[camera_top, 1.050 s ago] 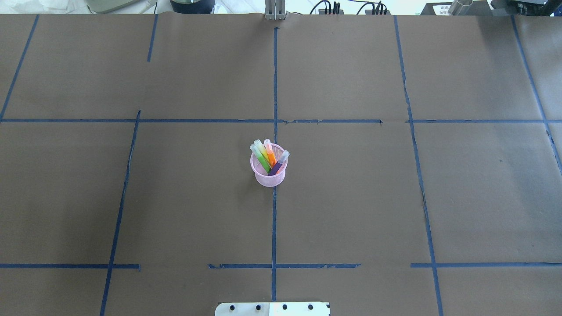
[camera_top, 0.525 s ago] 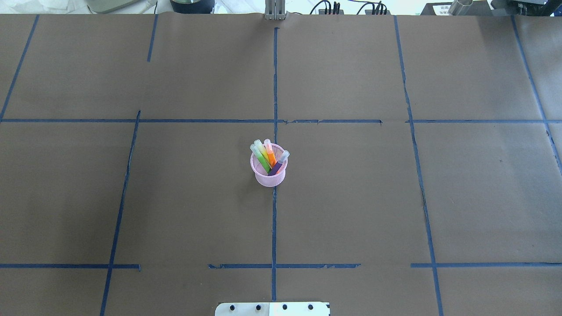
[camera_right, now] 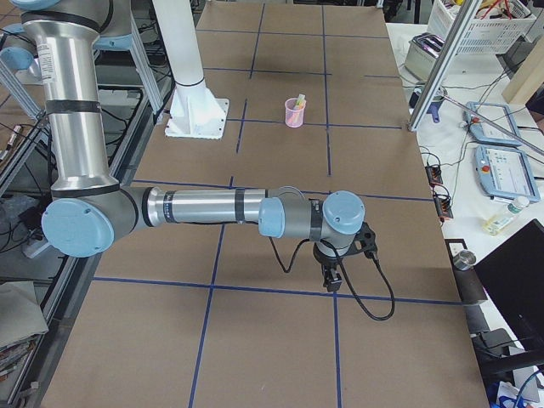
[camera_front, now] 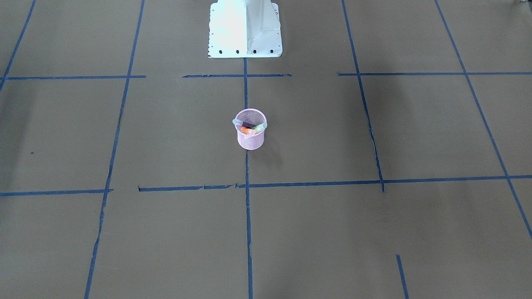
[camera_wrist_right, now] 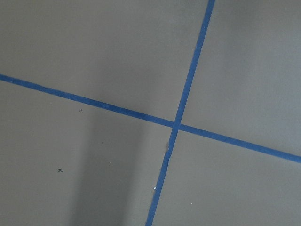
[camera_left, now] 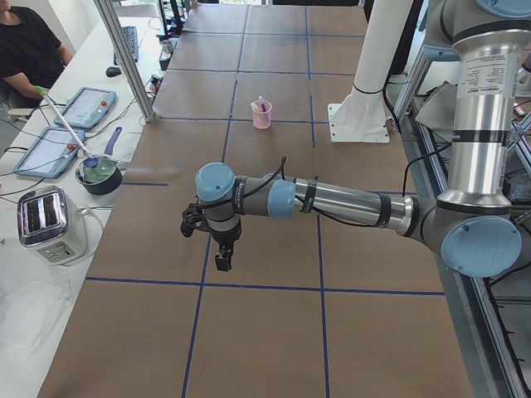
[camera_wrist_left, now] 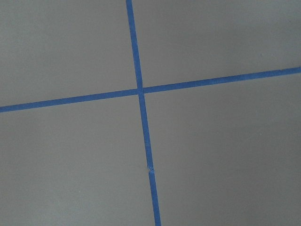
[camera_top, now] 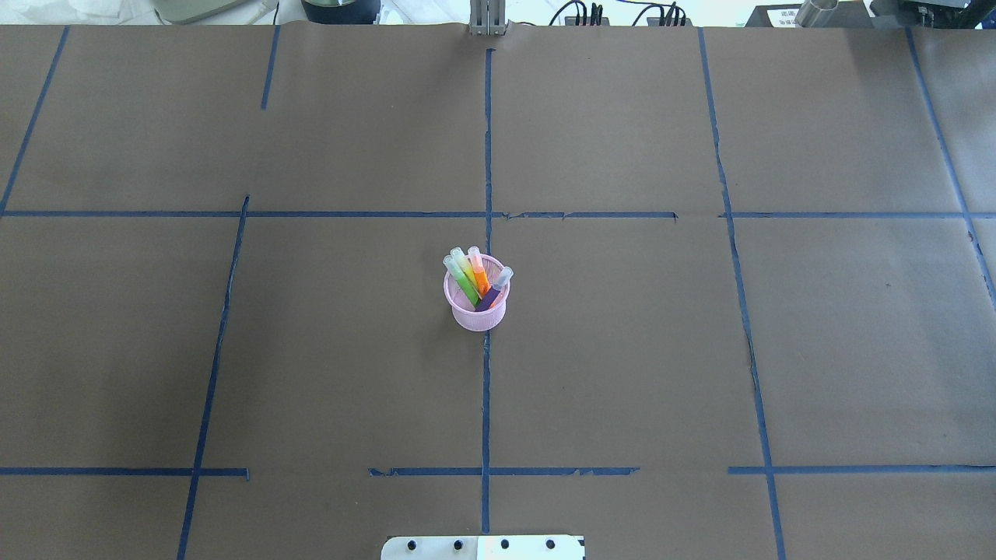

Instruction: Collect pens into pen holder

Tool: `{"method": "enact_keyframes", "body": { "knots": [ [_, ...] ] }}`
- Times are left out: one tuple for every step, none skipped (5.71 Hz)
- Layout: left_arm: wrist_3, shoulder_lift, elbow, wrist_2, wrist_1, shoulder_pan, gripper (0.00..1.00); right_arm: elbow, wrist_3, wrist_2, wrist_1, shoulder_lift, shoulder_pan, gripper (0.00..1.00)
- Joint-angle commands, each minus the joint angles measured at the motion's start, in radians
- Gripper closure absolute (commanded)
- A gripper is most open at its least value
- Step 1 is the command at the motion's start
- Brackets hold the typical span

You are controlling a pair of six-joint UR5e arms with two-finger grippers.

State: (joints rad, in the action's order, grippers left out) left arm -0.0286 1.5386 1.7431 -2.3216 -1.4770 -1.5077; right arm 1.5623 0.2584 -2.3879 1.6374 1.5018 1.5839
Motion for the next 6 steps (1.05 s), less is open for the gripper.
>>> {"method": "enact_keyframes", "body": {
  "knots": [
    [-0.005, -0.044, -0.003, -0.002, -0.014, -0.002, 0.00, 0.002, -0.004, 0.009, -0.004, 0.012, -0.001, 0.00],
    [0.001, -0.019, -0.023, -0.008, -0.006, 0.000, 0.00, 0.004, -0.005, 0.010, -0.004, 0.015, -0.001, 0.00],
    [0.001, -0.009, -0.004, -0.015, 0.026, -0.002, 0.00, 0.011, -0.005, 0.012, -0.004, 0.023, -0.001, 0.00],
    [-0.001, -0.006, 0.001, -0.060, 0.067, -0.005, 0.00, 0.051, -0.007, 0.062, -0.002, 0.025, -0.001, 0.00],
    [-0.001, -0.002, 0.000, -0.061, 0.067, -0.005, 0.00, 0.067, -0.072, 0.085, -0.002, 0.046, -0.001, 0.00],
    [-0.001, 0.000, -0.003, -0.062, 0.066, -0.006, 0.00, 0.080, -0.105, 0.079, -0.004, 0.079, -0.002, 0.00]
  ]
}}
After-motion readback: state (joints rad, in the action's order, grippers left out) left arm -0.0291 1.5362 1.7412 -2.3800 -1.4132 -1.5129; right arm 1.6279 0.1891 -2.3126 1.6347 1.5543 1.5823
